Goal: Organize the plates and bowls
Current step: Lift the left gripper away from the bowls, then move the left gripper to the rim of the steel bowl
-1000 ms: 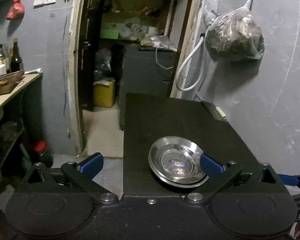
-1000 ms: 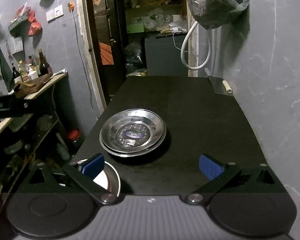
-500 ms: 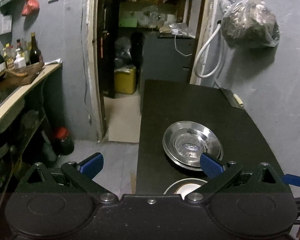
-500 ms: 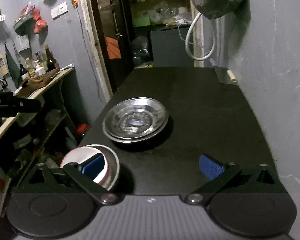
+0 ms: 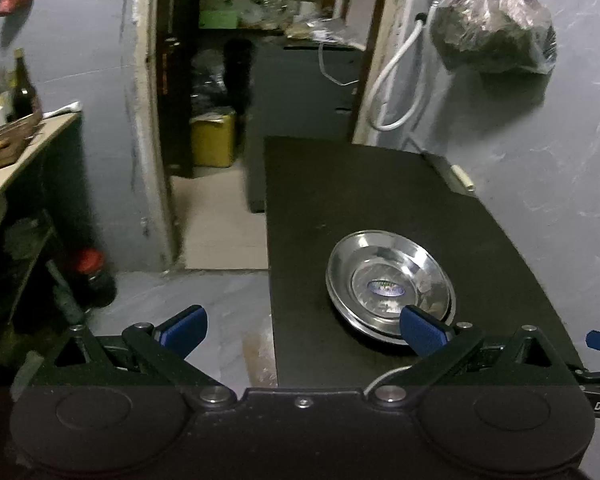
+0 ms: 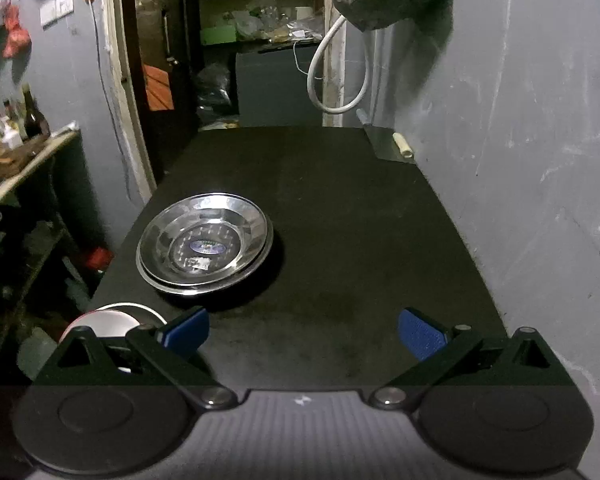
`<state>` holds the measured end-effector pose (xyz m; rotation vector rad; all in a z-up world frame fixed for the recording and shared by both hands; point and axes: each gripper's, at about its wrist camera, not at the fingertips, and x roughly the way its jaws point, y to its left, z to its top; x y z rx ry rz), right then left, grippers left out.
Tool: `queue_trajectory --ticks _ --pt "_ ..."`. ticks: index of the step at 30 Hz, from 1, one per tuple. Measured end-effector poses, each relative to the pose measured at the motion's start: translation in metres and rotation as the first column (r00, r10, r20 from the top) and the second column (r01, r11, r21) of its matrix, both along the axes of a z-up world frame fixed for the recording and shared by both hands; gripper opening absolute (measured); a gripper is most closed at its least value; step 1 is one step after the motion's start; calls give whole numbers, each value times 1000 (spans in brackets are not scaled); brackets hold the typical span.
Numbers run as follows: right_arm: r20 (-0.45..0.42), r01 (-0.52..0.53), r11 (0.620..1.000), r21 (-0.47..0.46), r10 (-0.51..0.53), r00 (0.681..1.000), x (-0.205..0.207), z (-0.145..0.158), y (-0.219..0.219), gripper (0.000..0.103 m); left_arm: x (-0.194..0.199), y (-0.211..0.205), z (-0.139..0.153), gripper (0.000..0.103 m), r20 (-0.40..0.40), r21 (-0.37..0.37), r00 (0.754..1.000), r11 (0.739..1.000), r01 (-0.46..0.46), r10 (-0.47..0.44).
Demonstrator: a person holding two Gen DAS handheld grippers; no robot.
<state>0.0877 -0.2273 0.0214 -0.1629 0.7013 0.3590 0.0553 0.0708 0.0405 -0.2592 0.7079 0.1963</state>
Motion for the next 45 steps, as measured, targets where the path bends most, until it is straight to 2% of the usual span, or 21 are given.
queue_trajectory --ticks 8,11,13,17,20,26,32,36,40,45 --pt "42 51 985 -164 -45 998 -27 15 46 103 -7 35 -27 102 27 -69 989 987 146 -144" --pt "30 42 978 -203 -37 999 -44 18 58 103 -11 41 -42 102 24 -96 985 980 174 -172" --pt "15 32 973 -230 -29 999 -54 19 64 103 -12 42 -47 102 -7 -96 988 983 156 -157" --pt "6 62 971 -232 -63 998 -58 19 65 103 -17 44 -48 102 -30 -73 985 983 169 -172" --pt "-14 68 971 -230 -73 997 -52 15 66 103 -17 44 -50 102 -79 -61 978 980 188 -193" --pt "-73 8 974 -227 -25 997 -33 3 67 103 -13 36 -44 102 -122 -24 971 979 202 -204" --pt "-110 -21 976 -215 -3 994 -22 -3 56 103 -4 6 -46 102 -185 25 944 959 283 -274" --pt "-132 -54 975 -214 26 991 -16 -8 52 103 0 -8 -53 102 -235 49 928 950 308 -288" --pt "-141 -100 968 -232 68 988 -12 -11 54 103 3 -13 -58 102 -254 45 922 949 312 -292" --pt "-146 -130 963 -237 97 985 -6 -12 57 103 5 -12 -61 102 -263 45 927 956 290 -269"
